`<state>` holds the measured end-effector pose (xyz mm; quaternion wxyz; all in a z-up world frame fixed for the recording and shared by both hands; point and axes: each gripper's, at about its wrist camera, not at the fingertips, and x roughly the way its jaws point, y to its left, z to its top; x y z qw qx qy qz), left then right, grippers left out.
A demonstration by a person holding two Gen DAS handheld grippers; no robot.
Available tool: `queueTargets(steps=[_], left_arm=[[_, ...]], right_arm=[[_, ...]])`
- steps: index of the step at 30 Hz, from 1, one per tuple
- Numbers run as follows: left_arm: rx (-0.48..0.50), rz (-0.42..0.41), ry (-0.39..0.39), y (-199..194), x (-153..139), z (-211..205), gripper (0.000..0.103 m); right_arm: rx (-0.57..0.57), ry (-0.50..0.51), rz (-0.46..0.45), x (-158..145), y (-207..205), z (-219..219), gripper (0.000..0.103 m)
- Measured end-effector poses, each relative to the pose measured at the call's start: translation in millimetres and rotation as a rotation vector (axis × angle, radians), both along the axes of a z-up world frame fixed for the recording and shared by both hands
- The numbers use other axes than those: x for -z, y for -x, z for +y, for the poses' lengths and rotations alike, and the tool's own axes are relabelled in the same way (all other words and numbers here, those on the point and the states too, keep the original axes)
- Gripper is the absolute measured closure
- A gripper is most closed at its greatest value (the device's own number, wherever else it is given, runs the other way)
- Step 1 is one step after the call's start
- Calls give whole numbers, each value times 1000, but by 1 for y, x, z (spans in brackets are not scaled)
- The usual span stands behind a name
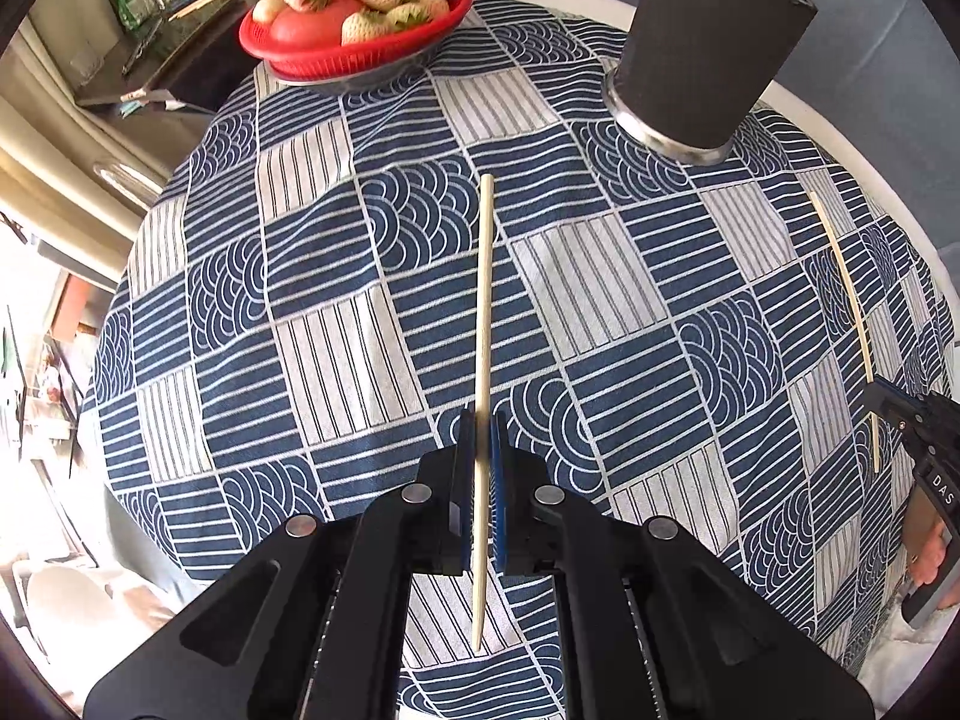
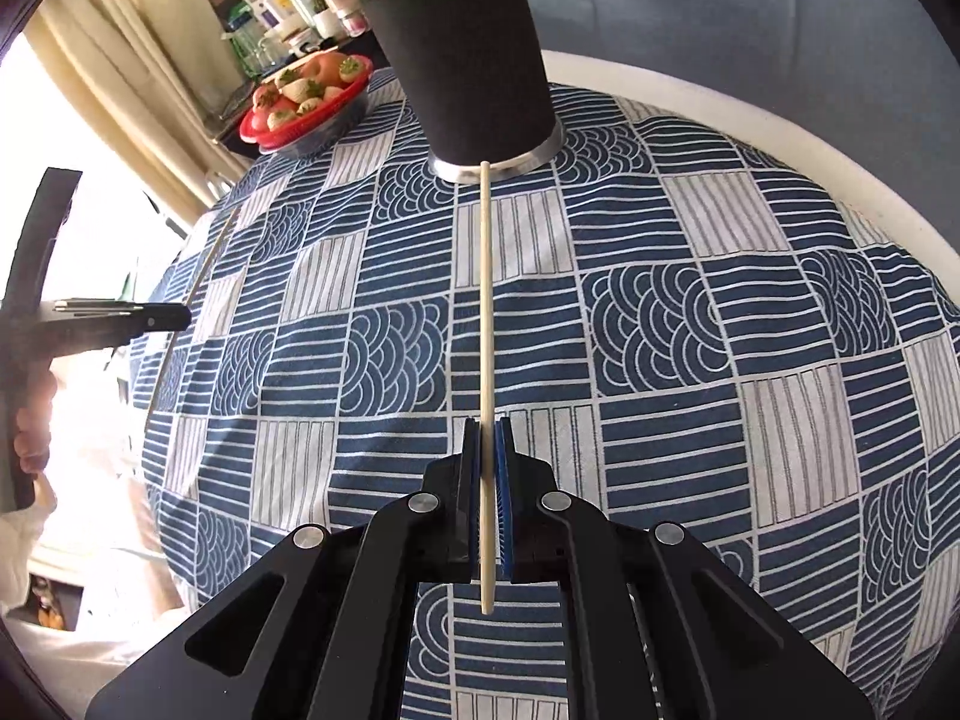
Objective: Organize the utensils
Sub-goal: 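Lift both chopsticks upright and carry them over the black cup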
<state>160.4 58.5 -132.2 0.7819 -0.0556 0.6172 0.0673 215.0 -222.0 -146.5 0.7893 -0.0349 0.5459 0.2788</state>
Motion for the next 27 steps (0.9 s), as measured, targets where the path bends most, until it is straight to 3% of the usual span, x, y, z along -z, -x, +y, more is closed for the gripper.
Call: queueTargets(steps=[9,11,14,27], left_arm=[[105,-93,-49,-45,-23,-17,98],[136,-108,-80,-54,-30,-20,98],[176,-130,-42,-68,-41,-20,98],[434,-206,-103,-106,-67,-26,98]], right_arm=[[70,-34,-50,-39,-3,-20,98],[113,-87,-63,-50,-4,-26,98],[155,-126,-96,-66,-3,-32,98],[347,-67,-166,-97,15,-25,98]])
